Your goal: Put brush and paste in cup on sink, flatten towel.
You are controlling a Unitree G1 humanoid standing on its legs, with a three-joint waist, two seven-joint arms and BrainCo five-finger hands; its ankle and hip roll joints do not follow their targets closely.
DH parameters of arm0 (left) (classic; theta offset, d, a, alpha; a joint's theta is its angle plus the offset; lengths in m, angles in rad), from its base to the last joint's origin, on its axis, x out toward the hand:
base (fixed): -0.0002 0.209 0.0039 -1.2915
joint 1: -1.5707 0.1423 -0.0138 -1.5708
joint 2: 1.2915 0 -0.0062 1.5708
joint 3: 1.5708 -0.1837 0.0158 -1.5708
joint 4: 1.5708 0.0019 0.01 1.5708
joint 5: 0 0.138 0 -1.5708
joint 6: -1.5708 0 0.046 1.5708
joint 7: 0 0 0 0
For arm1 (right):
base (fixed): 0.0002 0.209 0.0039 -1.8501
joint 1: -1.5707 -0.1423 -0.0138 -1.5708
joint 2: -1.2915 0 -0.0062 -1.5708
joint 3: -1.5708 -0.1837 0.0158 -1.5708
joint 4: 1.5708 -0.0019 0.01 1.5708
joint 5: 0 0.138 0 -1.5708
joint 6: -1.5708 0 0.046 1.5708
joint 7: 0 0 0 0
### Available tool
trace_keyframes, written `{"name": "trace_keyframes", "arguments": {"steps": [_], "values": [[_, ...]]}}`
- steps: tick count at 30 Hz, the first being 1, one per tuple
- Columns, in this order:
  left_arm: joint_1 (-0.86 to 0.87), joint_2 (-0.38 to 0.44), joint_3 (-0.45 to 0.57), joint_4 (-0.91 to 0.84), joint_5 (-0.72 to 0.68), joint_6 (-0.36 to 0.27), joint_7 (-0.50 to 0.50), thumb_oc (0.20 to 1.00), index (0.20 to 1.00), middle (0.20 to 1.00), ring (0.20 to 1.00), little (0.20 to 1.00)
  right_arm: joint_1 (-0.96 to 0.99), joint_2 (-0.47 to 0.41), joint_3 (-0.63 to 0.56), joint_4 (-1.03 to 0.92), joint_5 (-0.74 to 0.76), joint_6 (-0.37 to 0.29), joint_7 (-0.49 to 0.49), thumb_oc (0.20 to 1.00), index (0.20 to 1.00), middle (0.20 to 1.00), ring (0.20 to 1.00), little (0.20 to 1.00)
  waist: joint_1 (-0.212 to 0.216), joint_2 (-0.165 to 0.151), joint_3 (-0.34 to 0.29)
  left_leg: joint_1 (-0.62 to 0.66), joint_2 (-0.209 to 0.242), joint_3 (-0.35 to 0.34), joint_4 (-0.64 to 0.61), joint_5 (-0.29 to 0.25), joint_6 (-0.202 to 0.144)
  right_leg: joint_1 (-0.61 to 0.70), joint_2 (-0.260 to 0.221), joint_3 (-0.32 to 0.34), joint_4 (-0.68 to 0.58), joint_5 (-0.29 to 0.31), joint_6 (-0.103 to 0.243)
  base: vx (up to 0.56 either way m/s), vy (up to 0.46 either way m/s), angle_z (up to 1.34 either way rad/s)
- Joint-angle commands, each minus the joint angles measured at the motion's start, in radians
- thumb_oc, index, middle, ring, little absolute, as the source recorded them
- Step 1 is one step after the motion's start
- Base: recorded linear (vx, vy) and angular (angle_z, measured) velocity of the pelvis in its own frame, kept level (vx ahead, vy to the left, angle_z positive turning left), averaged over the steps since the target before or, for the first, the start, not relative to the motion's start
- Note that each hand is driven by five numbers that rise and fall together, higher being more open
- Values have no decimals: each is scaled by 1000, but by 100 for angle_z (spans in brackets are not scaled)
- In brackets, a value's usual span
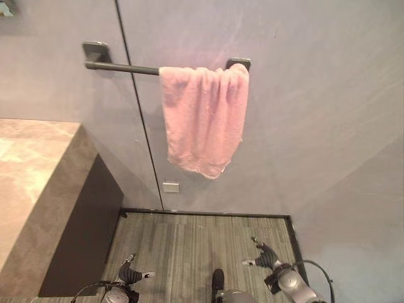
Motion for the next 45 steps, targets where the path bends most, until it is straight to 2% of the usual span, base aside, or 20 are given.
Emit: {"name": "trace_keyframes", "arguments": {"steps": [1,6,9,11,13,14,15,17,19,21,22,26,29,32,33,35,36,37,39,45], "values": [[-35,31,14,-33,-19,-27,12,1000,1000,1000,1000,1000,10,-28,11,-55,18,-27,1,1000,1000,1000,1000,1000,-1,-30,12,-65,-102,-21,1,83,21,40,-53,-1,82,-71,119,95,-117,29],[-50,41,-4,-50,-17,-26,7,1000,1000,1000,1000,1000,27,-53,18,-59,0,-26,4,1000,1000,1000,1000,1000,-16,-28,14,-76,-75,-69,-5,100,-5,36,-23,2,81,-115,93,95,-116,26],[-60,39,-15,-54,-5,-26,2,1000,1000,1000,1000,1000,33,-67,12,-56,2,-27,3,1000,1000,1000,1000,1000,-24,-24,23,-112,-92,-60,85,111,-24,49,-18,7,71,-120,83,52,-19,47],[-80,37,-28,-52,-2,-25,4,1000,1000,1000,1000,1000,34,-75,5,-50,-1,-26,-5,1000,1000,1000,1000,1000,-25,-17,41,-158,-96,-32,158,151,-50,68,-21,-5,64,-122,77,34,24,17],[-102,39,-44,-65,-3,-23,6,1000,1000,1000,1000,1000,40,-84,-18,-46,1,-22,-22,1000,1000,1000,1000,1000,-44,-27,45,-200,4,111,79,159,-47,90,-56,-34,49,-124,94,31,81,56],[-107,41,-48,-67,-1,-24,10,1000,1000,1000,1000,1000,39,-83,-20,-42,5,-20,-26,1000,1000,1000,1000,1000,-40,-31,45,-207,24,109,52,153,-48,98,-65,-35,39,-121,100,92,179,107],[-105,41,-52,-61,-8,-29,30,1000,1000,1000,1000,1000,38,-82,-25,-36,6,-19,-38,1000,1000,1000,1000,1000,-38,-19,28,-241,89,65,-40,217,-68,99,-77,-17,37,-125,114,120,232,86],[-103,39,-59,-66,-14,-26,37,1000,1000,1000,1000,1000,37,-84,-39,-27,17,-17,-43,1000,1000,1000,1000,1000,-43,17,22,-270,141,59,-122,311,-104,118,-98,8,43,-140,125,141,359,-9],[-95,42,-60,-90,-13,-26,35,1000,1000,1000,1000,1000,43,-85,-41,-38,16,-15,-38,1000,1000,1000,1000,1000,-41,28,23,-248,134,63,-120,290,-98,121,-106,18,53,-145,129,78,278,-54],[-89,47,-64,-104,-3,-26,29,1000,1000,1000,1000,1000,27,-81,-34,-23,0,-8,-33,1000,1000,1000,1000,1000,-30,35,26,-251,80,9,-56,245,-88,115,-139,45,75,-138,136,65,502,-71],[-55,61,-48,-153,-2,-35,20,1000,1000,1000,1000,1000,29,-65,-52,-46,-5,-2,-27,1000,1000,1000,1000,1000,-29,32,18,-237,25,41,7,173,-55,111,-201,68,91,-106,159,52,505,-80],[-41,68,-41,-168,2,-36,15,1000,1000,1000,1000,1000,29,-56,-48,-51,-26,4,-17,1000,1000,1000,1000,1000,-21,28,13,-233,-10,73,53,130,-29,103,-241,82,105,-89,172,35,270,-91],[-18,75,-13,-191,1,-34,12,1000,1000,1000,1000,1000,36,-35,-48,-64,-35,4,-14,1000,1000,1000,1000,1000,-16,22,23,-212,-48,107,93,90,4,91,-278,59,144,-22,177,15,334,-22],[9,85,-3,-223,14,-31,-5,1000,1000,1000,1000,1000,58,-28,-47,-90,-34,-3,0,1000,1000,1000,1000,1000,-19,22,29,-189,-59,94,85,89,27,82,-241,76,225,-40,164,26,233,-19],[19,80,-9,-233,14,-27,-14,1000,1000,1000,1000,1000,70,-29,-43,-102,-25,-7,3,1000,1000,1000,1000,1000,-33,21,29,-180,-70,75,79,89,30,73,-158,133,209,-101,147,67,90,11],[18,81,-8,-235,11,-33,-14,1000,1000,1000,1000,1000,68,-30,-46,-104,-14,-11,0,1000,1000,1000,1000,1000,-27,16,23,-176,-67,75,75,91,27,60,-163,104,135,-77,151,45,7,9],[24,84,-4,-258,-1,-35,-5,1000,1000,1000,1000,1000,57,-34,-41,-128,-12,-13,-7,1000,1000,1000,1000,1000,-15,15,34,-176,-59,83,84,84,23,38,-185,39,106,-48,155,17,-81,19],[32,90,-7,-288,0,-33,-6,1000,1000,1000,1000,1000,44,-37,-30,-141,-13,-12,-7,1000,1000,1000,1000,1000,-9,4,40,-179,-55,81,100,81,19,49,-192,17,94,-50,156,15,-80,10],[31,92,-10,-290,-1,-34,-9,1000,1000,1000,1000,1000,40,-41,-24,-134,-18,-13,-7,1000,1000,1000,1000,1000,-9,-2,36,-175,-54,76,92,80,16,59,-182,30,86,-55,155,60,-80,-4],[103,123,15,-406,1,-26,-36,1000,1000,1000,1000,1000,30,-71,-72,-112,4,-6,-25,1000,1000,1000,1000,1000,6,-14,1,-136,-12,47,23,99,-14,116,-158,-11,20,-57,153,125,-133,14]]}}
